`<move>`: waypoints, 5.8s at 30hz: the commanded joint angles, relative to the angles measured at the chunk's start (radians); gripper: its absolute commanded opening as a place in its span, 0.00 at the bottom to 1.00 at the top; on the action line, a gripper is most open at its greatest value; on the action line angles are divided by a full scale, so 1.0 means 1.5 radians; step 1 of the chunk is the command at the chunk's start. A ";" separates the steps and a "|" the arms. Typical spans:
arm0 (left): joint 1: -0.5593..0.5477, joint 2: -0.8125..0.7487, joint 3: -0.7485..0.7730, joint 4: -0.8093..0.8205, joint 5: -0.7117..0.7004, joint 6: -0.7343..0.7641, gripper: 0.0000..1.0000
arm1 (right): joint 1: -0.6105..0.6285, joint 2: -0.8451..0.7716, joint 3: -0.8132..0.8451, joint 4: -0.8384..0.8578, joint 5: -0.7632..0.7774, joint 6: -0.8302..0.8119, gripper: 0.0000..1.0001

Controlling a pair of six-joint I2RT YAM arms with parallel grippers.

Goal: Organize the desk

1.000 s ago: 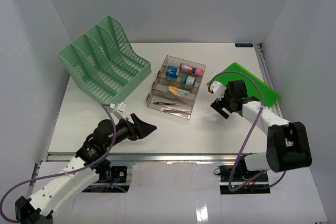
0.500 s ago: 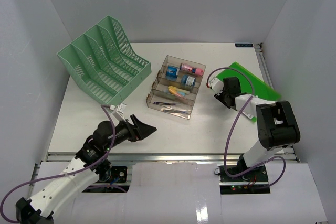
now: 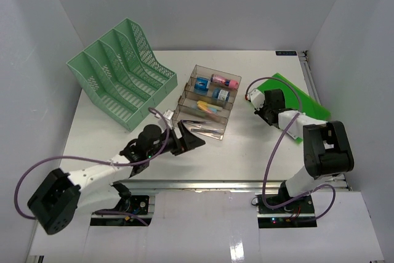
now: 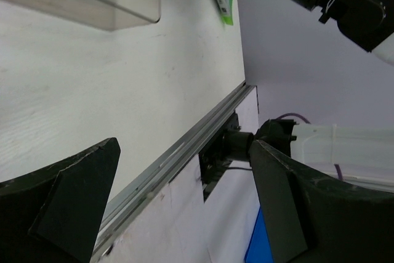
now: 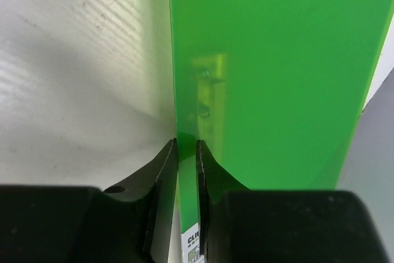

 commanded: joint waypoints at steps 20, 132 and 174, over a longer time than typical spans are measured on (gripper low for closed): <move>-0.120 0.620 0.575 0.114 -0.138 -0.134 0.95 | -0.074 -0.336 -0.056 -0.261 -0.327 0.069 0.08; 0.253 0.211 0.793 -0.542 -0.711 0.490 0.00 | -0.120 -0.550 -0.150 0.093 -0.403 0.310 0.98; 0.310 0.215 0.587 -0.179 -0.682 0.651 0.00 | -0.123 -0.544 -0.153 0.093 -0.393 0.300 0.98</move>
